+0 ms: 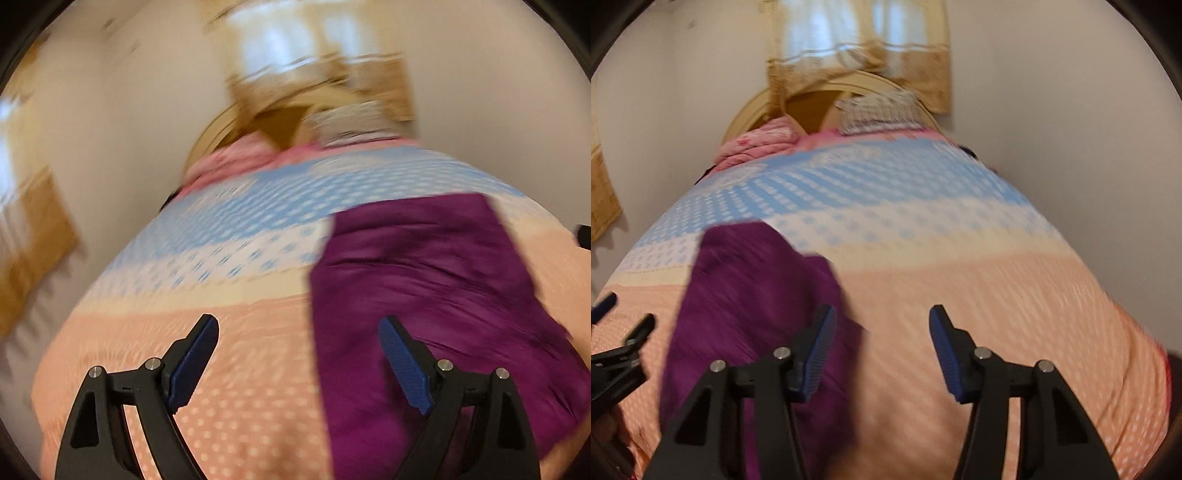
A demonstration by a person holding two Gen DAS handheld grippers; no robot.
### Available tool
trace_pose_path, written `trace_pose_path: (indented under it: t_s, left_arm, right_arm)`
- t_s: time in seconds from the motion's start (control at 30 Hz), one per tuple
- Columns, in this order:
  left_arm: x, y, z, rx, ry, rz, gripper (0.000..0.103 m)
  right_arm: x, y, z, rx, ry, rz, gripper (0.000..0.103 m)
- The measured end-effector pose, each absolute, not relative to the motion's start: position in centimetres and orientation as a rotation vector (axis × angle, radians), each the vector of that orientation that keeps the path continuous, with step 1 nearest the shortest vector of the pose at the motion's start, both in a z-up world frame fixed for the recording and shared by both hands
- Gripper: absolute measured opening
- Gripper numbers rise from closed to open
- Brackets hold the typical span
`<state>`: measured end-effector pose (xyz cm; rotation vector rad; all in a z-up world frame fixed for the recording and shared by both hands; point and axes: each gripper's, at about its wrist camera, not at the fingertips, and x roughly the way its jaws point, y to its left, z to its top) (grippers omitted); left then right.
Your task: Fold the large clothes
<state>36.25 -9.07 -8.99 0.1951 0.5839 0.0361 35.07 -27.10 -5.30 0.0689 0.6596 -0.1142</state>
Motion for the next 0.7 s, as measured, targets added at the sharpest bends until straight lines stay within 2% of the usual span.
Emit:
trace_pose_path:
  t_s: [0.17,0.23,0.33,0.4,0.5,0.7]
  left_arm:
    - [40.4,-6.5,-10.1,0.062,0.654,0.117,0.089]
    - [40.9,-6.5,-10.5,0.028,0.661,0.113,0.089]
    - [41.5,-6.9,-11.0,-0.019,0.659,0.095,0.089]
    - [42.1,-7.4,-11.3,-0.036,0.66,0.068,0.089]
    - [43.5,-9.6,-12.1,0.01,0.67,0.034,0.089]
    - [43.6,-14.6,-14.0,0.194,0.656,-0.01,0.089]
  right_arm:
    - [40.1,-20.7,-4.8,0.089,0.712,-0.064,0.055]
    - [41.4,-19.5,-5.7,0.061,0.703,-0.076,0.049]
    - [42.8,-20.6,-8.9,0.099,0.726,-0.102,0.041]
    - [42.9,-22.2,-11.4,0.116,0.764,-0.126,0.04]
    - [41.7,-25.3,-14.6,0.202,0.806,-0.132,0.038]
    - [38.8,-27.5,-16.8,0.283,0.795,-0.12,0.038]
